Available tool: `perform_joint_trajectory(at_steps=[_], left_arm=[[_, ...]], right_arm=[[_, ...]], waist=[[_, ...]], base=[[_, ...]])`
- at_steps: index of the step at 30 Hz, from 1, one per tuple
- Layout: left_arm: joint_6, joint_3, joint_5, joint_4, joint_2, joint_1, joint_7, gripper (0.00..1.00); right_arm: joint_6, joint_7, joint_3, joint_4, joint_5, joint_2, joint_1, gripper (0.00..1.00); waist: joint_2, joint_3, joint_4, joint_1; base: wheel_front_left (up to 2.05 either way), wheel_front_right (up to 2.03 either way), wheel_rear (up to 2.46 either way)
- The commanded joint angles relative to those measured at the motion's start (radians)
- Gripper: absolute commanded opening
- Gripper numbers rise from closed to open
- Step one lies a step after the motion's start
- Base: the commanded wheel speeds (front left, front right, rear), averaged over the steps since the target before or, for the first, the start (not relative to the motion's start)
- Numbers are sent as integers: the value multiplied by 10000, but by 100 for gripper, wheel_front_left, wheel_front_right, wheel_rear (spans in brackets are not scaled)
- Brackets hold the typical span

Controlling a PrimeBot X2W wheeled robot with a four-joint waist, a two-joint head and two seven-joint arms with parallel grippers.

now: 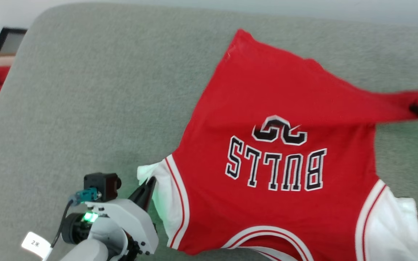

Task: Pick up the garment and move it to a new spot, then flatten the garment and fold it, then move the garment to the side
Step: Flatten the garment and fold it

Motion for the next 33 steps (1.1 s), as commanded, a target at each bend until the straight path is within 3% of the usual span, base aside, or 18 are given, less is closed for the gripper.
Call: perform_joint_trajectory(at_steps=[1,7,15,24,26,27,28,29,33], left_arm=[[83,44,-60,-76,85,201,11,0],[308,59,-89,-365,297,539,81,0],[468,23,-113,-621,431,756,161,0],[386,29,-177,-609,497,785,192,0],[341,35,-221,-584,469,801,165,0],[342,34,-234,-571,456,810,156,0],[333,27,-233,-554,454,824,145,0],[331,28,-238,-546,450,830,134,0],[333,34,-261,-532,444,834,105,0]], right_arm=[[2,-43,-241,-367,141,-69,660,0],[2,131,-1331,-1860,137,37,3155,0],[0,486,-3106,-3355,-440,1006,6062,0],[2,523,-3850,-4013,-1206,2129,7486,2],[2,454,-3836,-3985,-1337,2190,7546,38],[0,431,-3822,-3978,-1398,2206,7542,47],[2,424,-3806,-3982,-1440,2221,7561,77],[2,419,-3798,-3990,-1476,2238,7581,100],[2,501,-3846,-4191,-1581,2252,7682,100]], waist=[[0,-618,-607,0],[0,-980,-928,0],[0,-1239,-1101,0],[0,-1316,-1147,0],[0,-1336,-1148,0],[0,-1345,-1147,0],[0,-1352,-1146,0],[0,-1356,-1146,0],[0,-1358,-1142,0]], base=[[0,0,0],[0,0,0],[0,0,0],[0,0,0],[0,0,0],[0,0,0],[0,0,0],[0,0,0],[0,0,0]])
